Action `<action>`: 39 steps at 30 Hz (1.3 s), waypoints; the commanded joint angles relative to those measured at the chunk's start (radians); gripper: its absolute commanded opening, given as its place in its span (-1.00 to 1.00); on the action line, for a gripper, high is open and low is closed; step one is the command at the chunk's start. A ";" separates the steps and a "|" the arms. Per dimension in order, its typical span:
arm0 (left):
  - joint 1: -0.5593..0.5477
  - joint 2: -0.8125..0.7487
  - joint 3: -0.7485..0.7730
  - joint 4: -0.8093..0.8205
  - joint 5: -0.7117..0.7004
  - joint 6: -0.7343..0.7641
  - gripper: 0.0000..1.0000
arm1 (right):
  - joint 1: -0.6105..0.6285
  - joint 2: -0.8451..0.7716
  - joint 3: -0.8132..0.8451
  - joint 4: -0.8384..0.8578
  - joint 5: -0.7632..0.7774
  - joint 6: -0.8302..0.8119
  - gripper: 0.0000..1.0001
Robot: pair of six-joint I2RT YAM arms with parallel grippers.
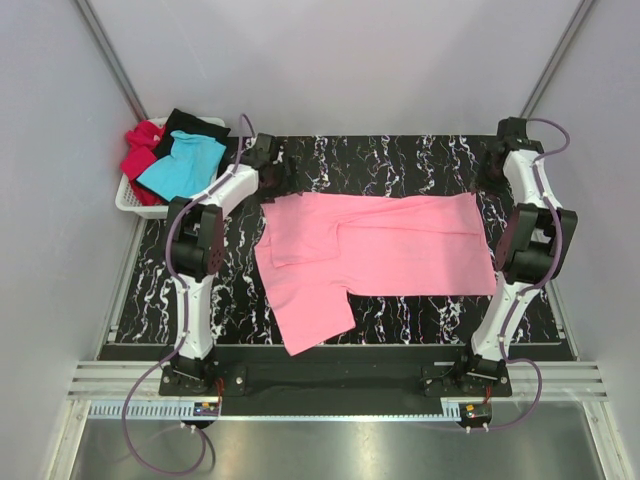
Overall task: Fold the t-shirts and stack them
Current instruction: Fold the tshirt
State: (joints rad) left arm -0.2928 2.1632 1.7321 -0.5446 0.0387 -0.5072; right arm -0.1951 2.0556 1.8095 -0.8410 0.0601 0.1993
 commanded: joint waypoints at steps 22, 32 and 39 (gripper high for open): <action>0.000 0.092 -0.014 0.189 0.014 -0.312 0.70 | 0.026 0.152 -0.071 0.118 -0.013 0.057 -0.55; 0.038 0.067 -0.109 0.163 -0.063 -0.367 0.71 | -0.027 0.140 -0.144 0.118 0.063 0.054 -0.52; 0.034 0.078 -0.013 0.155 0.035 -0.170 0.70 | -0.026 0.115 -0.127 0.122 -0.045 0.049 -0.40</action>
State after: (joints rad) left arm -0.2745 2.2250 1.6779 -0.3046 0.0784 -0.8246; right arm -0.2070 2.1906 1.6920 -0.7067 0.0013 0.2672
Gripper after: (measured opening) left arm 0.851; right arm 0.288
